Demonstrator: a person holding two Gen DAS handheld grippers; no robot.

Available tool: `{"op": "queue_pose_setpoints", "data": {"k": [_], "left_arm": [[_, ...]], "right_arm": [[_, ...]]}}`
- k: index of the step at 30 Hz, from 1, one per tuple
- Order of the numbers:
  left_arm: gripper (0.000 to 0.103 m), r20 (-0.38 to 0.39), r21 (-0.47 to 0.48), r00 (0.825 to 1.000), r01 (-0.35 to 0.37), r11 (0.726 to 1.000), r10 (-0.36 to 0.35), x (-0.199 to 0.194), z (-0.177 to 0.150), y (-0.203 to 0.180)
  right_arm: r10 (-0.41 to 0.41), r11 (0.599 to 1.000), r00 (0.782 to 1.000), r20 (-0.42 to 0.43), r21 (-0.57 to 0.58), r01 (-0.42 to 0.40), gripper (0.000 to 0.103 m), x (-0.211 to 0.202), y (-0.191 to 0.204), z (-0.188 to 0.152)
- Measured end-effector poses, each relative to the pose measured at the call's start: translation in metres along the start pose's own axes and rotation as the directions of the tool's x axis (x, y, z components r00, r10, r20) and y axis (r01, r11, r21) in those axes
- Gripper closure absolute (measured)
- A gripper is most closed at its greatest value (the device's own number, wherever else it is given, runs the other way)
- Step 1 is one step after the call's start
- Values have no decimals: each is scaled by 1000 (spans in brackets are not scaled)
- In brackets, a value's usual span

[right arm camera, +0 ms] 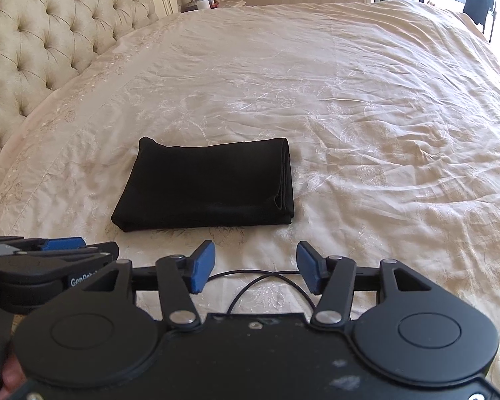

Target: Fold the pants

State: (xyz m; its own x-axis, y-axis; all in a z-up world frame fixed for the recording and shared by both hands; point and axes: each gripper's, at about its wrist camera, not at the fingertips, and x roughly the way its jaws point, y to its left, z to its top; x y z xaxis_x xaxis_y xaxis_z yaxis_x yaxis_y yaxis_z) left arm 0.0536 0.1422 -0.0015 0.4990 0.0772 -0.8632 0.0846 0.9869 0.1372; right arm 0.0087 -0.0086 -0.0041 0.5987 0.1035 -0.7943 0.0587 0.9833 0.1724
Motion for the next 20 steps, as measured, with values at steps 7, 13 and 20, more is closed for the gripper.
{"op": "queue_pose_setpoints", "data": {"k": [7, 13, 20], "left_arm": [[69, -6, 4, 1000, -1, 1000, 2, 2, 1, 0], [69, -18, -1, 1000, 0, 1000, 0, 7, 3, 2], [69, -33, -12, 999, 2, 1000, -3, 12, 6, 7]], "right_arm": [[0, 1000, 1000, -12, 18, 1, 45, 4, 0, 0], [-2, 1000, 1000, -20, 27, 2, 44, 8, 2, 3], [3, 1000, 999, -36, 31, -2, 44, 15, 6, 5]]}}
